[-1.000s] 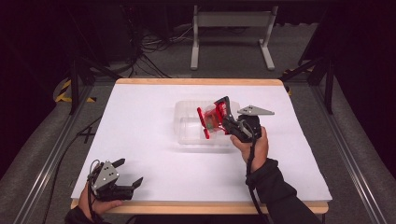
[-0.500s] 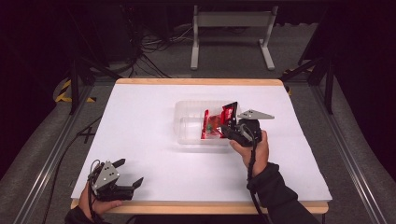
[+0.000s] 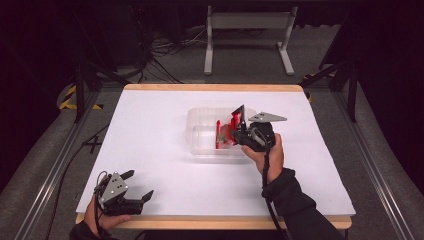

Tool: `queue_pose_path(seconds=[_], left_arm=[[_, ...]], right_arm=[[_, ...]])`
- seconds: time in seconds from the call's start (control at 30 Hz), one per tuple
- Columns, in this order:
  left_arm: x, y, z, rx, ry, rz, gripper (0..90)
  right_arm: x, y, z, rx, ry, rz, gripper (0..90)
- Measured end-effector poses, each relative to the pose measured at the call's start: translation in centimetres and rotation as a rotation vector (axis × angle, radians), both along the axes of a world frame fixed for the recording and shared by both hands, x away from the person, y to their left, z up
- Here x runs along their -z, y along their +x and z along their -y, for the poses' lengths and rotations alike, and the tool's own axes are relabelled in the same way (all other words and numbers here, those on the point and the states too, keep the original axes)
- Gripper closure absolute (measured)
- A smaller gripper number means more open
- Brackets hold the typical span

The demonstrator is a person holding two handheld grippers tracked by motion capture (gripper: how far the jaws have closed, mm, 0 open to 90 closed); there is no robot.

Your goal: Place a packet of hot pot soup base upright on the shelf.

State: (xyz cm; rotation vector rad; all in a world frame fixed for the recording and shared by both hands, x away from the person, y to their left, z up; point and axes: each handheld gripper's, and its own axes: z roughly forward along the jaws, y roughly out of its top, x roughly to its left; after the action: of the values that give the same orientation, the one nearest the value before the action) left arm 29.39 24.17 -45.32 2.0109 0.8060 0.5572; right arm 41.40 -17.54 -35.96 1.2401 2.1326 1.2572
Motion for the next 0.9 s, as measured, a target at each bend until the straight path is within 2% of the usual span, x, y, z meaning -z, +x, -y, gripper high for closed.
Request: queue_pose_path(seconds=[0.53,0.9], left_arm=[[0.0,0.0,-0.1,0.007,-0.007,-0.001,8.5],[0.1,0.0,-0.1,0.005,-0.007,-0.002,8.6]], right_arm=[[-0.6,1.8,-2.2,-0.026,-0.078,0.002,72.0],[-0.8,2.0,-1.5,-0.033,-0.084,-0.015,68.7]])
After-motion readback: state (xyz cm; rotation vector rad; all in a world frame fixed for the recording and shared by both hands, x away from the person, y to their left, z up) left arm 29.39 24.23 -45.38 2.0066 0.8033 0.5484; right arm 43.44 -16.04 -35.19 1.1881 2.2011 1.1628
